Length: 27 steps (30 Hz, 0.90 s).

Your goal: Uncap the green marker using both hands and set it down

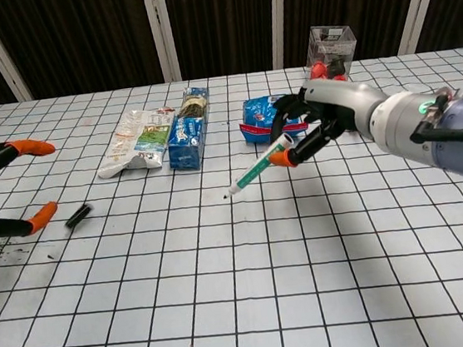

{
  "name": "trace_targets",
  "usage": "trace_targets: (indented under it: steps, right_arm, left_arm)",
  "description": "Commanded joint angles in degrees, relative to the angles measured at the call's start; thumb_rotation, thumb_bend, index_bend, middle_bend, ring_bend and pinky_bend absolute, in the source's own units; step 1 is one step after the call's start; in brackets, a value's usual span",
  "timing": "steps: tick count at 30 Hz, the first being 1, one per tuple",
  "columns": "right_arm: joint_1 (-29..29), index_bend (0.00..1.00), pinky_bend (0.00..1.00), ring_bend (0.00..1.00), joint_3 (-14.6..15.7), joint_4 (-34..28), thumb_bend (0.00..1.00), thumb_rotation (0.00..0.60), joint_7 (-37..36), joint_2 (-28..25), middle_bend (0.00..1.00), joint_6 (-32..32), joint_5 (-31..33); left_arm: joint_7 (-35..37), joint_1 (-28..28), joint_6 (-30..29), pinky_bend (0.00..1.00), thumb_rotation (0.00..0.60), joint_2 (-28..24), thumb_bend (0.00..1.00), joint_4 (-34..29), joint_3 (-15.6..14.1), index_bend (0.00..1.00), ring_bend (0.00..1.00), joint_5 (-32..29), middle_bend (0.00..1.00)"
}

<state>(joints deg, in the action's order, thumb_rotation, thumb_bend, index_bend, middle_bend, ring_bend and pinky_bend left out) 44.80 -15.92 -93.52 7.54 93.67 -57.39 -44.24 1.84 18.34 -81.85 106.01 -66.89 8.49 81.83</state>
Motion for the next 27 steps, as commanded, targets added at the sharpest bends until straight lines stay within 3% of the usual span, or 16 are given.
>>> trace_targets:
  steps: [1, 4, 6, 12, 17, 20, 27]
  right_arm:
    - [0.2, 0.08, 0.02, 0.05, 0.3, 0.5, 0.29, 0.6, 1.8, 0.1, 0.02, 0.1, 2.2]
    - [-0.3, 0.0, 0.01, 0.04, 0.1, 0.0, 0.28, 0.6, 2.4, -0.2, 0.01, -1.0, 3.2]
    - [-3.6, 0.0, 0.0, 0.04, -1.4, -4.1, 0.28, 0.6, -1.6, -4.3, 0.0, -3.0, 1.8]
    - [-9.7, 0.0, 0.0, 0.04, -2.2, -9.3, 0.28, 0.6, -9.4, -13.4, 0.0, -3.5, -3.3]
    - [-16.0, 0.06, 0.0, 0.05, 2.8, -7.1, 0.28, 0.6, -6.9, -19.6, 0.01, -10.4, -12.2]
    - [-17.7, 0.12, 0.0, 0.06, 4.7, -4.7, 0.28, 0.6, -4.0, -19.7, 0.01, -13.5, -14.1]
    - [-22.8, 0.14, 0.0, 0.06, 7.5, 2.9, 0.28, 0.6, -3.6, -18.8, 0.01, -20.9, -19.2]
  left_arm:
    - [0.5, 0.1, -0.2, 0.02, 0.6, -1.6, 0.47, -1.6, -1.1, 0.03, 0.0, 1.5, 0.0]
    - [0.9, -0.4, -2.3, 0.02, 0.6, -3.3, 0.47, -4.7, -1.7, 0.0, 0.0, 3.6, 0.0]
    - [-1.4, -2.1, -7.9, 0.02, 0.6, -7.8, 0.47, -10.5, -2.3, 0.0, 0.0, 7.1, 0.0]
    - [-8.3, -5.8, -12.1, 0.02, 0.6, -17.0, 0.47, -20.7, -2.6, 0.0, 0.0, 7.2, 0.02]
    - [-13.8, -11.2, -15.8, 0.03, 0.6, -25.4, 0.48, -24.0, -2.9, 0.09, 0.0, 3.5, 0.06]
    - [-14.3, -12.7, -16.0, 0.03, 0.6, -27.8, 0.48, -24.4, -3.2, 0.11, 0.0, 1.9, 0.08]
    - [-10.4, -16.2, -17.1, 0.03, 0.6, -31.9, 0.48, -23.8, -3.1, 0.13, 0.0, -1.0, 0.1]
